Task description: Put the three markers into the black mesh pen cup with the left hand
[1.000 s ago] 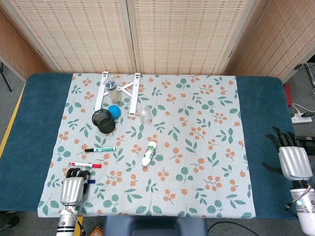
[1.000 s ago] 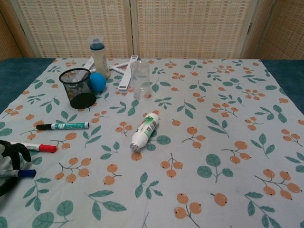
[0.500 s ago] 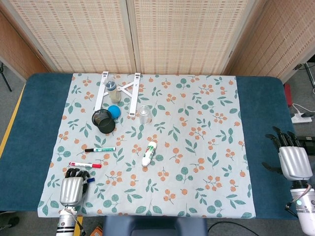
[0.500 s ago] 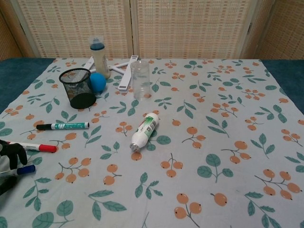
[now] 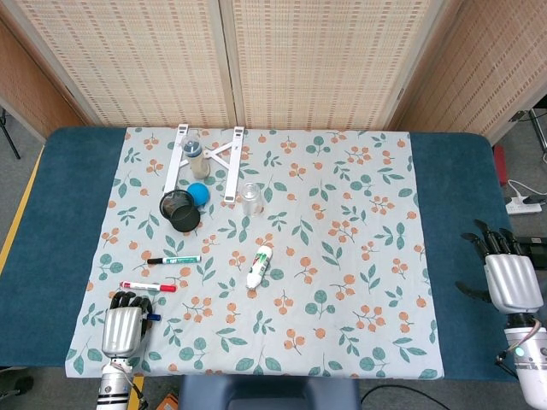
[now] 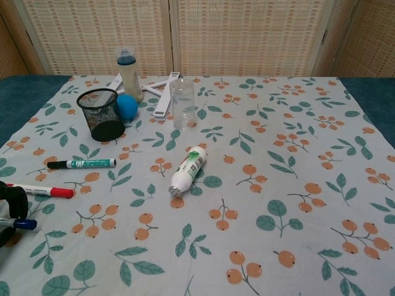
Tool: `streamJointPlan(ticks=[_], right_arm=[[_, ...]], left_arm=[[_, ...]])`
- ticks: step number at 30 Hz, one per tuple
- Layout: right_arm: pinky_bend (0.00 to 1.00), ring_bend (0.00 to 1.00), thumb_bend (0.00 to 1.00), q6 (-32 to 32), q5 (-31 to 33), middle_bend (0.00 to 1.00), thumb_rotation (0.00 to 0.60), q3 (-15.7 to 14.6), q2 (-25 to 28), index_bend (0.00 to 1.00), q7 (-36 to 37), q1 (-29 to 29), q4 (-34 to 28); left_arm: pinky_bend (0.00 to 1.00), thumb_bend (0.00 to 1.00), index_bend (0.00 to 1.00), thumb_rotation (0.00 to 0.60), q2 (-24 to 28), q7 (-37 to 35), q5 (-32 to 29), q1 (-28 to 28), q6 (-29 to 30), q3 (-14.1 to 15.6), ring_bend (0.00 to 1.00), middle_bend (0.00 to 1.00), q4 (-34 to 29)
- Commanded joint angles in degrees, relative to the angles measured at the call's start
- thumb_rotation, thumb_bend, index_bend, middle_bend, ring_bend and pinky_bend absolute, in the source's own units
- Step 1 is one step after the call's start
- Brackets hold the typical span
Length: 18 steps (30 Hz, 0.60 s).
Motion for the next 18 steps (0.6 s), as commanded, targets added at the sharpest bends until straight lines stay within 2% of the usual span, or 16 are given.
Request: streamJointPlan(ticks=[1, 5, 8, 12, 14, 18], right_arm=[[0.09, 0.16, 0.02, 0.04, -0.01, 0.06, 0.6, 0.02, 0.0, 0.24, 0.04, -0.01, -0.04], [0.09, 0.16, 0.02, -0.03, -0.12, 0.06, 0.6, -0.04, 0.05, 0.24, 0.17, 0.01, -0.07], [0.09, 0.16, 0.02, -0.1, -0.26, 0.06, 0.6, -0.09, 0.11, 0.24, 0.48, 0.02, -0.05], [0.09, 0.16, 0.02, -0.29, -0.35, 0.06, 0.6, -0.12, 0.22, 0.24, 1.1, 0.05, 0.06], [0.09, 0.16, 0.02, -0.41, -0.37, 0.06, 0.6, -0.17, 0.33, 0.24, 1.32, 0.06, 0.07], [0.09, 0.16, 0.02, 0.16, -0.61, 0.06, 0.6, -0.07, 0.57, 0.24, 1.83, -0.16, 0.05]], left_arm=[[0.23, 0.33, 0.57, 0.6, 0.05, -0.18, 0.4, 0.02, 0.51, -0.02, 0.28, 0.59, -0.07], [0.23, 0.33, 0.56, 0.6, 1.14, 0.88, 1.43, -0.3, 1.97, -0.57, 0.28, 0.58, -1.72], [0.23, 0.33, 0.56, 0.6, 4.05, 2.99, 2.67, -1.34, 3.64, -2.28, 0.28, 0.58, -5.91], [0.23, 0.33, 0.56, 0.6, 11.86, 5.08, 4.32, -3.97, 5.19, -7.25, 0.28, 0.58, -17.18], [0.23, 0.33, 0.56, 0.6, 16.71, 4.57, 4.46, -5.62, 3.41, -9.3, 0.28, 0.58, -22.6], [0.23, 0.33, 0.56, 0.6, 27.06, 1.01, 1.5, -10.26, -3.24, -15.69, 0.28, 0.58, -32.32]])
